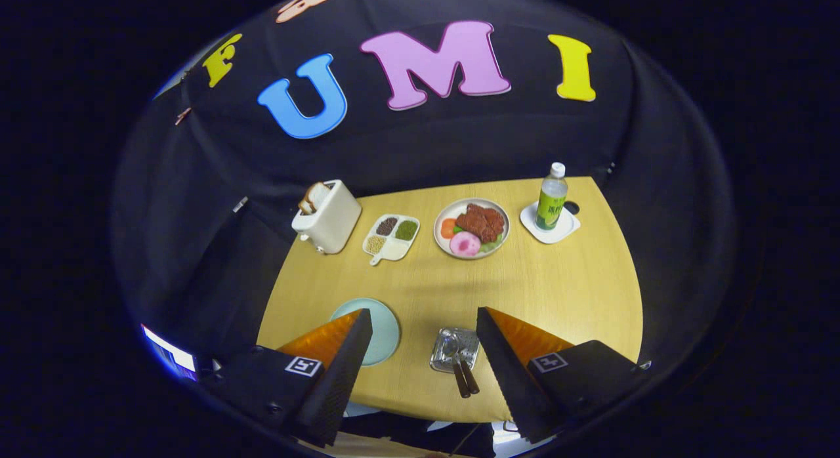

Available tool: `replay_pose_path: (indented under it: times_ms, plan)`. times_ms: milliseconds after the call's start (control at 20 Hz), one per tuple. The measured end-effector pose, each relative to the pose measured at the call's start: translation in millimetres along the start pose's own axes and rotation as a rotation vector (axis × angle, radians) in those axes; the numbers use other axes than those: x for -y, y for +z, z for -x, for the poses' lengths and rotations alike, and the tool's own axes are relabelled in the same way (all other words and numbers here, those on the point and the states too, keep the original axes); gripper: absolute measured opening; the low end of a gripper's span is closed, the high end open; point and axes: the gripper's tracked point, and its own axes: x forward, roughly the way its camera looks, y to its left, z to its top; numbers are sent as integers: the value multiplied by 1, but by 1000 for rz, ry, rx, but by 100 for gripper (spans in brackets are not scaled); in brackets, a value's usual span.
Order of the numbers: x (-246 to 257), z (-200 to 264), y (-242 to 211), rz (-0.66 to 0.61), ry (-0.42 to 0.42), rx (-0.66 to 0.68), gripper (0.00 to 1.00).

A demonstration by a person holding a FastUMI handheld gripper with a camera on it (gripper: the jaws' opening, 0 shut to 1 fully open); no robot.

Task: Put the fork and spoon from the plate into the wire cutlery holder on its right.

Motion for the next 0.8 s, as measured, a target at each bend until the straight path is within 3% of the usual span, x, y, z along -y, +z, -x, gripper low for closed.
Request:
replay_pose_path:
  times_ms: [200,400,550,800]
  plan:
    - [-9,46,66,96,-41,297,99]
    - [-18,79,82,161,-109,526,99]
    - [-24,81,65,139,-97,579,99]
    - [-14,71,28,210,-85,516,99]
